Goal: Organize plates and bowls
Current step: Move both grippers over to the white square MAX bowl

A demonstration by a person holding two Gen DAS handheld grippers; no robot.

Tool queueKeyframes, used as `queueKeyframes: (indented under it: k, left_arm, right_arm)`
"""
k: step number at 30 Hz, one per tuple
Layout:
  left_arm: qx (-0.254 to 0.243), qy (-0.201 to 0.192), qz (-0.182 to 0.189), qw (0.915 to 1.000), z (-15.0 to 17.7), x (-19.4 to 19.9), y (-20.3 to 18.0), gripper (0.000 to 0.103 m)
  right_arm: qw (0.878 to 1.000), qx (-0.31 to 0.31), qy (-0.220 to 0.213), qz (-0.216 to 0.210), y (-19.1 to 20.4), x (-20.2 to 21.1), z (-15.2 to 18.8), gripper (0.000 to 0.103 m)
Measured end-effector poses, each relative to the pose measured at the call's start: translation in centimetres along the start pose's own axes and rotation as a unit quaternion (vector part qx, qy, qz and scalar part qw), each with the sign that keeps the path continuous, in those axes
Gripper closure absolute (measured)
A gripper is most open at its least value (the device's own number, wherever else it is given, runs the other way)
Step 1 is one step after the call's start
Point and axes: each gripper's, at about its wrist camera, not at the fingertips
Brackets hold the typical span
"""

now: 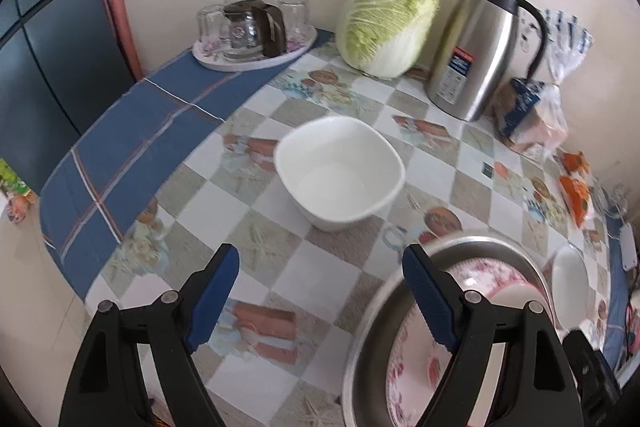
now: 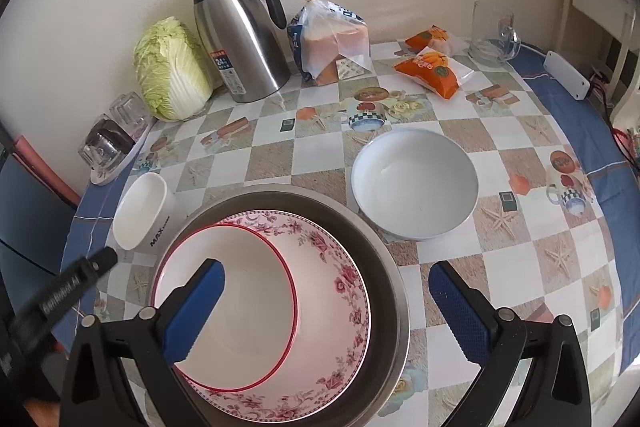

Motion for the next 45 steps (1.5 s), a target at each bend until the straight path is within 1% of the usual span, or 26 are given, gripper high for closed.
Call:
queueKeyframes:
  k: [3,6,9,13,16,20,25,30,33,36,38,41,45]
  left_arm:
    - [0.009,-0.003,-0.013,0.9999,-0.8,0.0,0.3,0.017]
    - [0.026,-0.011,-0.011,0.9995,-1.4,-0.1,0.6,0.01]
    - [0.033,-0.014,-0.009,0.9993,-1.7,-0.6,0.6,0.01]
    - [0.039,-0.007,-0.004,0.9992,-2.0,-1.6,1.1,0.01]
    - [0.047,-0.013,-0.006,0.9988,-2.4,-1.8,2.1,0.01]
    - [0.049,-0.024,-0.012,0.9984,-3.0,-1.9,3.5,0.01]
    - [0.049,-0.021,-0.009,0.9985,-3.4,-2.8,5.0,0.01]
    - [0.057,-0.018,0.003,0.9982,-3.6,-3.8,6.3,0.01]
    - [0.066,-0.019,0.017,0.9975,-3.5,-4.4,7.4,0.009]
    - [0.085,-0.023,0.034,0.9956,-3.4,-5.1,8.7,0.009]
    - [0.097,-0.022,0.036,0.9944,-3.3,-5.4,9.4,0.009]
    - [0.104,-0.021,0.036,0.9936,-3.1,-5.8,10.3,0.009]
    - [0.121,-0.018,0.054,0.991,-2.8,-6.8,11.4,0.009]
  right_arm:
    - [1.0,0.002,-0.008,0.001,0.1,0.0,0.0,0.0]
    - [1.0,0.008,-0.017,0.012,0.2,0.0,-0.1,0.0]
    - [0.999,0.013,-0.033,0.017,0.2,0.1,-0.3,0.0]
    - [0.998,0.01,-0.053,0.013,0.1,0.4,-0.5,0.0]
    - [0.998,0.007,-0.066,0.013,0.2,0.5,-0.5,0.0]
    - [0.997,0.011,-0.075,0.026,0.5,0.3,-0.4,0.0]
    - [0.996,0.01,-0.09,0.023,0.8,0.6,-0.2,0.0]
    - [0.996,-0.007,-0.083,0.016,1.1,0.6,-0.2,0.0]
    - [0.997,-0.003,-0.08,0.015,1.5,0.5,-0.1,0.0]
    - [0.997,-0.014,-0.071,0.012,1.5,0.1,0.1,0.0]
    - [0.997,-0.017,-0.068,0.013,1.6,0.0,0.2,0.0]
    - [0.998,-0.01,-0.069,0.009,2.4,0.4,0.1,0.0]
    - [0.997,0.013,-0.073,0.005,4.4,0.9,-0.4,0.0]
Point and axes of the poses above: each gripper's, at about its wrist camera, not at the fingertips, and x roughly against the way its jaws point, y to its left, z to its underside, and after that the axes turned 14 degrees about -x, right-handed
